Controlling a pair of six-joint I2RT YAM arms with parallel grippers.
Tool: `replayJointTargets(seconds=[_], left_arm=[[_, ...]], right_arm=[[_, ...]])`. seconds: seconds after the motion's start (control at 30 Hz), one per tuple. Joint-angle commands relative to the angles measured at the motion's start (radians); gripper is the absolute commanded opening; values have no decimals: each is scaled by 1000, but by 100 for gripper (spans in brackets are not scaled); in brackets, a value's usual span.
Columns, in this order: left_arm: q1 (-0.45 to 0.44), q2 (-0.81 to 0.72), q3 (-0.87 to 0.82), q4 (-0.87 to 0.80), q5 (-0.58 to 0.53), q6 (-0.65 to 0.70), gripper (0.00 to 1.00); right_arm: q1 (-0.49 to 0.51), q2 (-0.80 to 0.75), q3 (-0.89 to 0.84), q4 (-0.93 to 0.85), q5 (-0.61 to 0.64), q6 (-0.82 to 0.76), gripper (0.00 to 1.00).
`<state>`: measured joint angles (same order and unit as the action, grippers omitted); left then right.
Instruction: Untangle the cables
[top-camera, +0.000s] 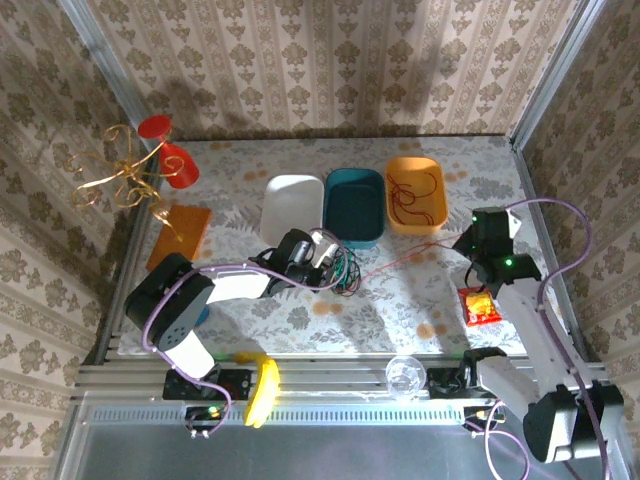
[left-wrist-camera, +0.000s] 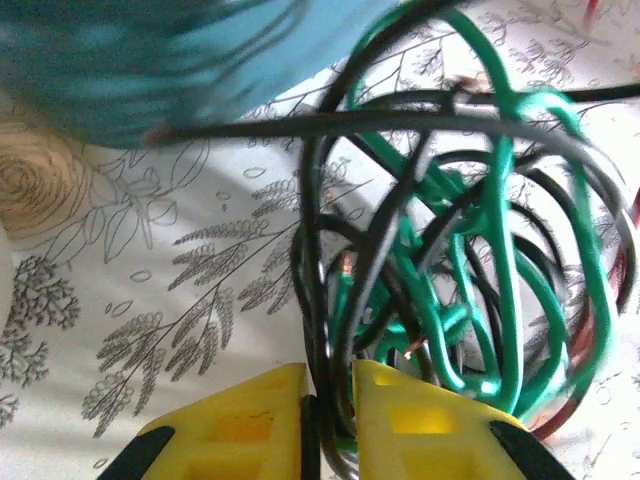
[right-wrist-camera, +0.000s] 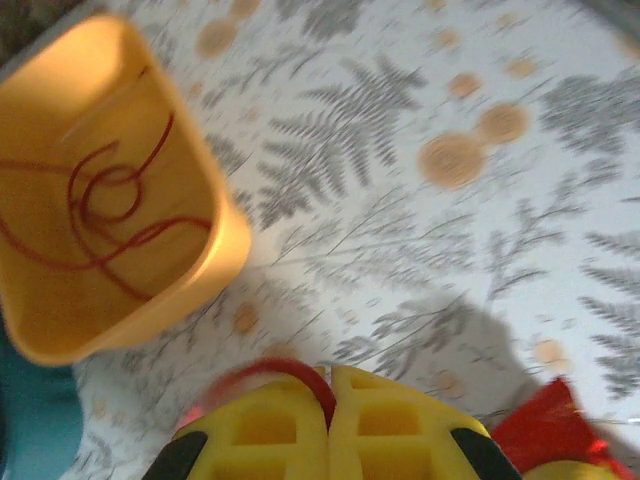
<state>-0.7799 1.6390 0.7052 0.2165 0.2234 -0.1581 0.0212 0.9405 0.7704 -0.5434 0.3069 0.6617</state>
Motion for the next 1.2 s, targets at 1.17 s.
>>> replayJointTargets(seconds=[1.17], left_arm=[[-74, 48, -17, 2, -4, 38, 17]], right_arm=[[73, 355, 563, 558, -121, -320, 0]])
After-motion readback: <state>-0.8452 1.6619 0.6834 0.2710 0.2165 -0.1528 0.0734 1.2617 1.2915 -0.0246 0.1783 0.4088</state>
